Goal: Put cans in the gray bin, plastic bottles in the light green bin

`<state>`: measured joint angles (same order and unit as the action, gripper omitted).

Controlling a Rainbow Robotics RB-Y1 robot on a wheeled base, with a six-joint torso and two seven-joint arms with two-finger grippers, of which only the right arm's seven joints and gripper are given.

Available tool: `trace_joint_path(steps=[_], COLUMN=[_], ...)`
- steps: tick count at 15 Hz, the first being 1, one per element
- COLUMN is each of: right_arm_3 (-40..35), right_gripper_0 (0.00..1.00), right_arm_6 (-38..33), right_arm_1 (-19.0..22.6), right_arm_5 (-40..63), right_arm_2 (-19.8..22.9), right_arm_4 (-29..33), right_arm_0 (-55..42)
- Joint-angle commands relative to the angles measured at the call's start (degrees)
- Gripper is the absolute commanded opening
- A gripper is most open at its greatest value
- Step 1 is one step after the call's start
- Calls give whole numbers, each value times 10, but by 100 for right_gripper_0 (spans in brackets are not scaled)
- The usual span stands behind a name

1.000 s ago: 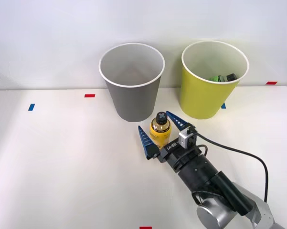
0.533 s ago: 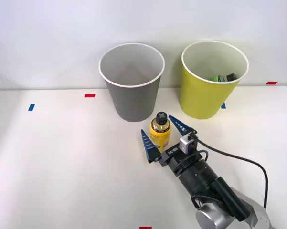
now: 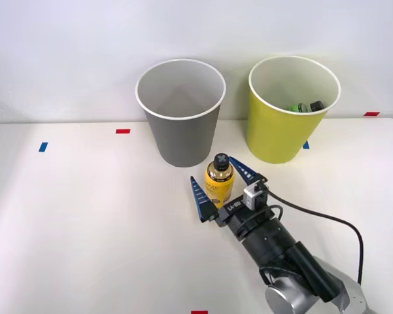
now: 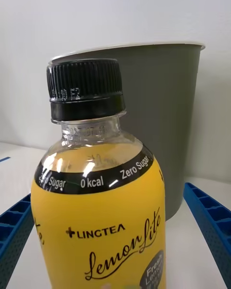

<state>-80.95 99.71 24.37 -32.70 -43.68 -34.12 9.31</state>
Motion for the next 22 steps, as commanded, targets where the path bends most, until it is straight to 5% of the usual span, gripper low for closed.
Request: trace_joint_path(steps=[1,3,4,12,14,17,22], right_arm_3=[0,0,0,-1,-28,-125,-352], right_gripper_0=[71,9,0,0,0,0,0], right_arm_6=[13,15,15,18,13,1,-13], right_arm_1=[4,6,5,0,4,35,64], right_arm_5=[0,-1,-1,-37,-43,-43,69], right_arm_2=[0,0,0,6,40,70,181], right_arm_4=[5,4,0,3,34,38,49], right_arm_0=[0,-1,-1,-19,-61,-153,-327])
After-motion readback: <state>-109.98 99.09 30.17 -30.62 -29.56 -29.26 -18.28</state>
